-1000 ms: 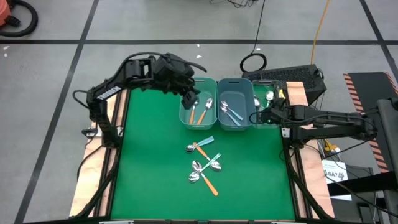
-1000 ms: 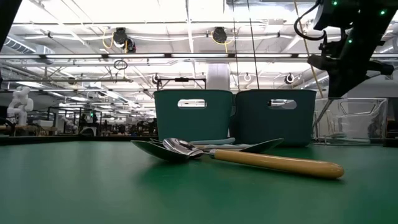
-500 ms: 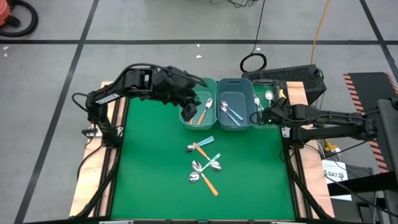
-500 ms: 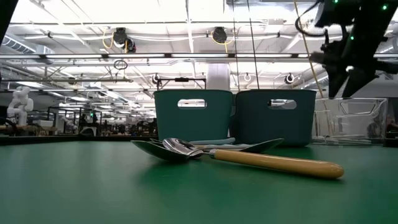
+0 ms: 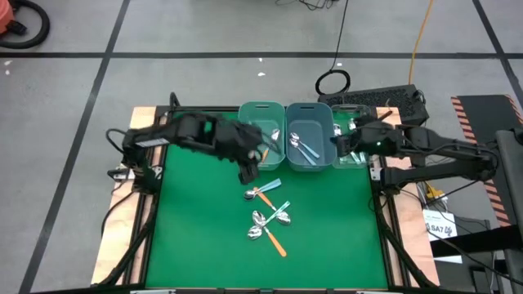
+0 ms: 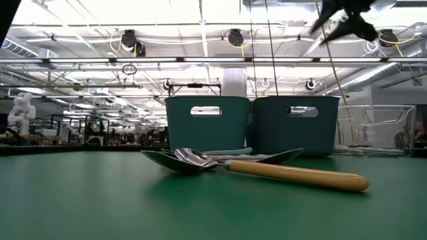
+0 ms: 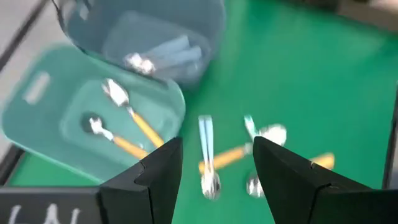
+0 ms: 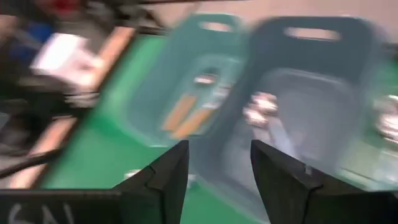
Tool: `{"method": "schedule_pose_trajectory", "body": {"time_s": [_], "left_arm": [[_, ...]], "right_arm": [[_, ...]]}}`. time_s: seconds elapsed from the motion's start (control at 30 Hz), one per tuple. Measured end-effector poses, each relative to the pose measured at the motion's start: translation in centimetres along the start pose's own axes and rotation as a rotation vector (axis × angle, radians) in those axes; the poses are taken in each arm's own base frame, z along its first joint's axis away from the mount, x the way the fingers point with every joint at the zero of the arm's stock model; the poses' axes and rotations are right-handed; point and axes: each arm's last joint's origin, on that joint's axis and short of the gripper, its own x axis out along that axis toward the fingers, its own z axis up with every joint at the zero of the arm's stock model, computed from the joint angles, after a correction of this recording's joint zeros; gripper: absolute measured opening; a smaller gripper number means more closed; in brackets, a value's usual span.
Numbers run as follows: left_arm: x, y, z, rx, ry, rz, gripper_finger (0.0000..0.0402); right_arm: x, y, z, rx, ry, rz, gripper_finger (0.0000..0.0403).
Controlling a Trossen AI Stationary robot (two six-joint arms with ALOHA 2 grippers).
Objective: Sort silverware by color (type)
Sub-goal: Put the green spoon into the transparent bin
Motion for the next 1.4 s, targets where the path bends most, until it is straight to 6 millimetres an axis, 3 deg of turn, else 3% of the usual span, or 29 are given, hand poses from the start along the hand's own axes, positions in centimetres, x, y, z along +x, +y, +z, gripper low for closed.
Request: {"method": "schedule_pose_trajectory", "body": {"time_s": [0.13,0.3,0.7,1.0,1.23,1.4], "left_arm": [[2.3,-3.7,-1.7,0.099,0.126,-0.017,0.0202],[5.4,-7.8,-3.0,0.148,0.192,-0.048,0.0202],[13.1,-12.1,-3.1,-0.07,0.16,-0.091,0.0202],[17.1,-16.5,-7.0,0.136,0.19,0.011,0.0188],[21.9,-17.1,-7.7,-0.005,0.23,-0.015,0.012],[22.7,-15.2,-7.7,-0.18,0.321,0.086,0.0107]], "right_arm": [[-0.3,1.9,0.0,-0.02,0.01,0.165,0.0168],[0.0,3.0,-1.5,-0.096,0.088,0.2,0.0168],[-1.7,2.2,-4.4,-0.288,0.413,0.264,0.0168],[-4.0,1.8,-5.1,-0.361,0.468,0.406,0.0168],[-4.6,1.9,-5.9,-0.43,0.512,0.452,0.0168],[-5.4,1.8,-6.4,-0.459,0.552,0.494,0.0168]]}}
